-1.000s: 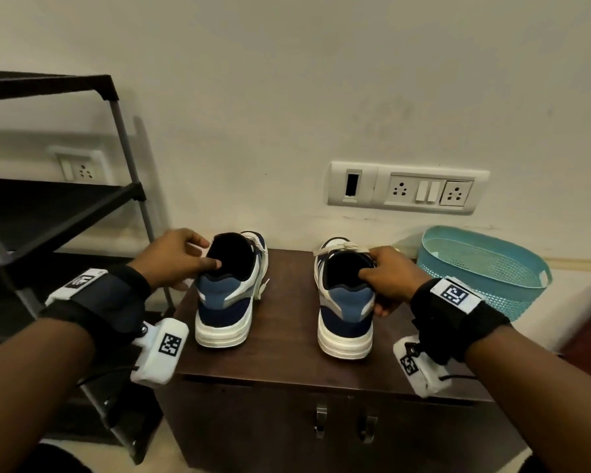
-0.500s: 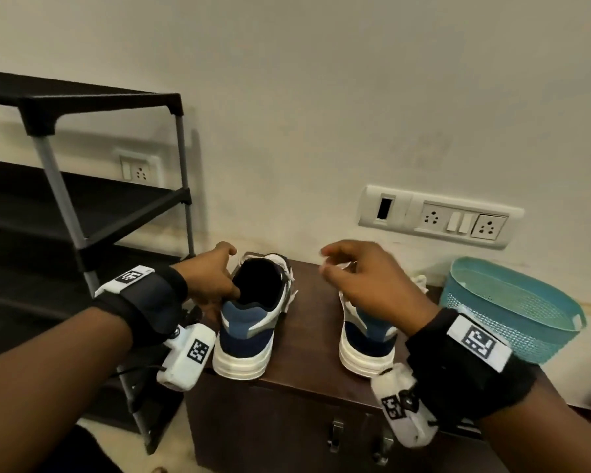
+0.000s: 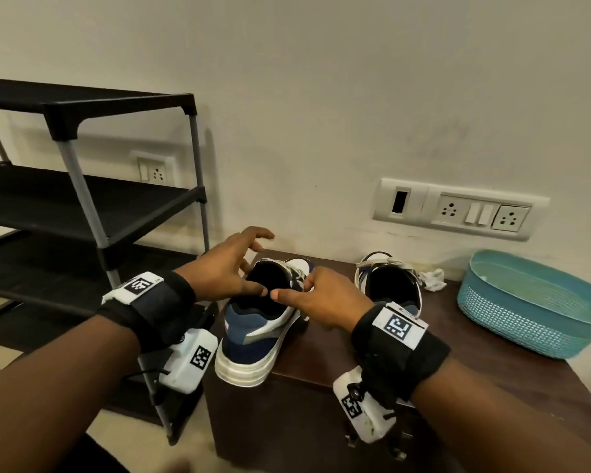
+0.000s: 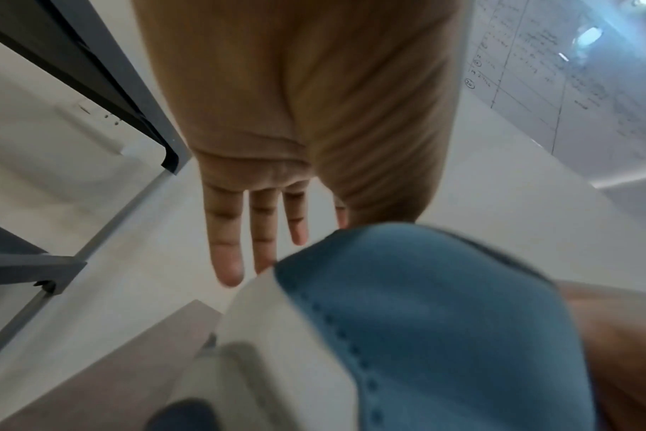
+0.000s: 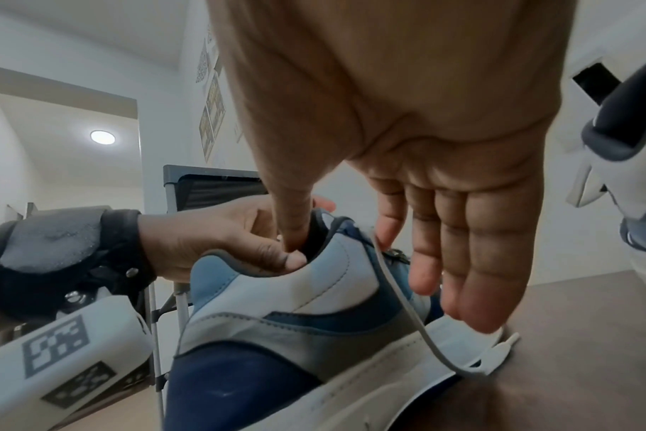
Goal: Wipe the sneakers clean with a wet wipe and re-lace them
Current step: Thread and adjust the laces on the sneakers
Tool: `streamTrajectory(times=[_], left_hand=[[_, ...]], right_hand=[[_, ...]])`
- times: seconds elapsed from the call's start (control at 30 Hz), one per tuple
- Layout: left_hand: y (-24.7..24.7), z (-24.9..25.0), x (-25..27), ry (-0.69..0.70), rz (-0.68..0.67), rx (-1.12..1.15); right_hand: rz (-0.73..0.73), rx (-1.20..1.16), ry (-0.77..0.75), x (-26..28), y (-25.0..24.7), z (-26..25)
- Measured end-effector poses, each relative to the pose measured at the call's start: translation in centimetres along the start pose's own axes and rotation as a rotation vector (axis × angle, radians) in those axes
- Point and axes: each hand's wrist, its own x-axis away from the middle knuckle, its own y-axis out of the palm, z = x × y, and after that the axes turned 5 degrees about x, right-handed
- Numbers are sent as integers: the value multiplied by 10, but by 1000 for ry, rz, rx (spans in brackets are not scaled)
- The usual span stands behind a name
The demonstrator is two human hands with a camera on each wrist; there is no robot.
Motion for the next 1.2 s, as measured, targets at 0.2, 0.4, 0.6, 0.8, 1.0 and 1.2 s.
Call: streamTrajectory(times=[0.2, 0.4, 0.6, 0.8, 1.0, 1.2], left_hand=[[2, 9, -14, 184, 84, -204], [-11, 5, -22, -25, 282, -26], [-20, 29, 3, -294, 90, 62], [-6, 50, 16, -565, -98, 328], [16, 53, 19, -610, -59, 272], [17, 56, 20, -543, 25, 315]], right_hand=[[-45, 49, 51, -5, 7, 0], [-62, 9, 42, -1, 19, 1], [-75, -84, 28, 0, 31, 4], [-66, -89, -10, 11, 32, 1], [28, -9, -103, 29, 40, -5], [3, -37, -140, 31, 37, -4]])
